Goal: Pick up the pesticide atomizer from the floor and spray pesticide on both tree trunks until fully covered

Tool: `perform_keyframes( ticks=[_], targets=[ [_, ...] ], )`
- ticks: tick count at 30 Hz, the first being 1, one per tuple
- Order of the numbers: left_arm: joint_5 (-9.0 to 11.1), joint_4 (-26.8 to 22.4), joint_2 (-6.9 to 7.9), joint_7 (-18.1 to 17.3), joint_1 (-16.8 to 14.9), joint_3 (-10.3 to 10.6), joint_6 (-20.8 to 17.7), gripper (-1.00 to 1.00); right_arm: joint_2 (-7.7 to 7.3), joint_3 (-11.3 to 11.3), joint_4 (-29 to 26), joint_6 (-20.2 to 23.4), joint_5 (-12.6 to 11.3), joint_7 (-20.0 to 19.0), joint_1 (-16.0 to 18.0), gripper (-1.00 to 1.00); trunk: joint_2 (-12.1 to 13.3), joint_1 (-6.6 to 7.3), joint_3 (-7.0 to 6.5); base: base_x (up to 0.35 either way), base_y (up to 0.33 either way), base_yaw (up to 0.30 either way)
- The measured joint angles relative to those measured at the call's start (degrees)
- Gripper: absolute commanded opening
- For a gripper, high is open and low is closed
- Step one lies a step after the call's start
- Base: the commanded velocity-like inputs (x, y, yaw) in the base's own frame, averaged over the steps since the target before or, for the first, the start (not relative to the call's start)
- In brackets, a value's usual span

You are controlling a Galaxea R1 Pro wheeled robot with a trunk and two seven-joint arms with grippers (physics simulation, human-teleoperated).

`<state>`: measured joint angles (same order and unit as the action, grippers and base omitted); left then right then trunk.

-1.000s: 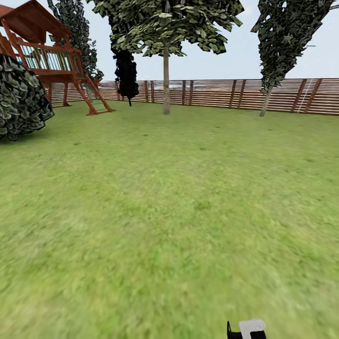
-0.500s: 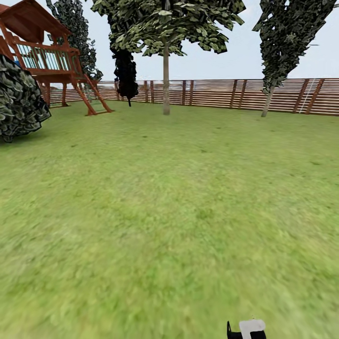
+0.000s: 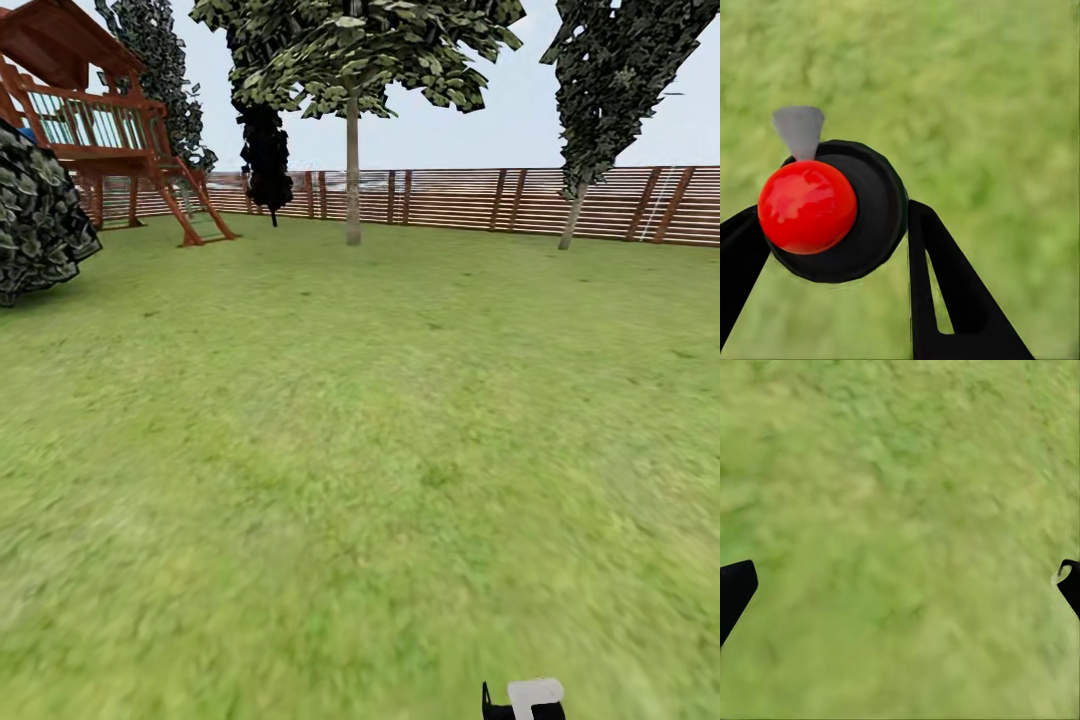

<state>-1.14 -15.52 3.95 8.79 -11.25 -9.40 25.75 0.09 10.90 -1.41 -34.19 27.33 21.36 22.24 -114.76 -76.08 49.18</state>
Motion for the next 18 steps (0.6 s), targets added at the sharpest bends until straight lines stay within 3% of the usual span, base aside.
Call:
perform_keyframes(
  ticks=[18],
  targets=[
    [-0.1, 0.0, 0.0, -0.6, 0.0, 0.0, 0.0, -1.0, 0.0, 0.0, 0.0, 0.0, 0.0, 0.0, 0.0, 1.0, 0.0, 0.0, 0.0, 0.344, 0.0, 0.0]
  ],
)
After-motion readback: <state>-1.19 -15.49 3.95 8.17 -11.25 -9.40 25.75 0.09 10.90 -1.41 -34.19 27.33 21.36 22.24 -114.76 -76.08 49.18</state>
